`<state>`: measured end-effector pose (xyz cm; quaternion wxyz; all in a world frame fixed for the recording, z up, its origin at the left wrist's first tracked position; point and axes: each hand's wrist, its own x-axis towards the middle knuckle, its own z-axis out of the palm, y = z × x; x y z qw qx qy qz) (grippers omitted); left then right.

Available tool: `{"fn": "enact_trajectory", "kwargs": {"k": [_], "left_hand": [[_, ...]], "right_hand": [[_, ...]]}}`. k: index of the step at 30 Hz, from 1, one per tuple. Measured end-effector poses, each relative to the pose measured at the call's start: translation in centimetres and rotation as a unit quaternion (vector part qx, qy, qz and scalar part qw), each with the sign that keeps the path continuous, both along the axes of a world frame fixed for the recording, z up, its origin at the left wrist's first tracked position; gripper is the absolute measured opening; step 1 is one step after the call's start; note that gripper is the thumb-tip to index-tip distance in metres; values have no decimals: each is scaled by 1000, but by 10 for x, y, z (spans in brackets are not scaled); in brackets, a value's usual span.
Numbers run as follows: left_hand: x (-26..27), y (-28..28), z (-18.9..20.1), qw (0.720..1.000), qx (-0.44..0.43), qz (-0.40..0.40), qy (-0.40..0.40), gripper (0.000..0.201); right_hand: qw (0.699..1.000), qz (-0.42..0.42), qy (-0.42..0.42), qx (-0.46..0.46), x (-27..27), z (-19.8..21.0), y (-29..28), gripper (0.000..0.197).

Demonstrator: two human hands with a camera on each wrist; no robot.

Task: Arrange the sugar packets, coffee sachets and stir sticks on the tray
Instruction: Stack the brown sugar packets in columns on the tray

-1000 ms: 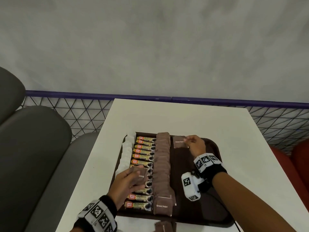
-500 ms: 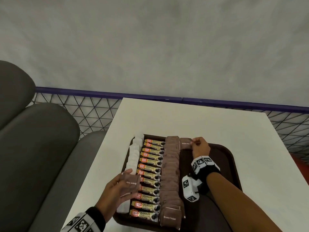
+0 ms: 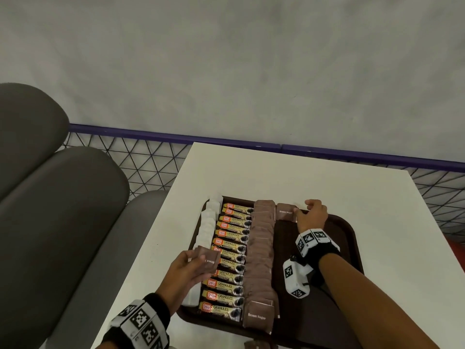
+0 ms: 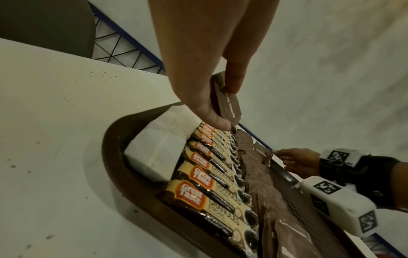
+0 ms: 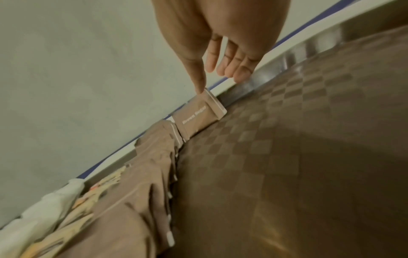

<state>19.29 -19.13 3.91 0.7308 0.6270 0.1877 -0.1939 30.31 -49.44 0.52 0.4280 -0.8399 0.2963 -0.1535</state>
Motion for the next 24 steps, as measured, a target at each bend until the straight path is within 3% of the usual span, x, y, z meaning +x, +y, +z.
{"fn": "enact_trajectory", "kwargs": {"k": [6, 10, 12, 15, 18, 21, 24], "left_hand": [[-5, -7, 5, 999, 27, -18, -29, 24], [-9, -17, 11, 997, 47, -29, -57, 11], [-12, -23, 15, 995, 54, -35, -72, 6], [-15, -31, 18, 994, 45, -45, -85, 11], [-16, -37, 21, 991, 50, -73, -98, 3], [-16, -42, 22, 994, 38, -53, -84, 20], [-15, -44, 21, 996, 31, -58, -61, 27]], "right_hand": [[997, 59, -54, 23, -19, 22, 10, 24], [979, 181, -44, 87, -47, 43, 35, 11], [953, 269, -19, 139, -66, 55, 52, 8], [899, 394, 32, 190, -89, 65, 71, 24], [858, 463, 54, 216, -102, 61, 86, 32], [859, 470, 53, 193, -107, 54, 92, 20], [868, 404, 47, 286, -109, 55, 89, 17]]}}
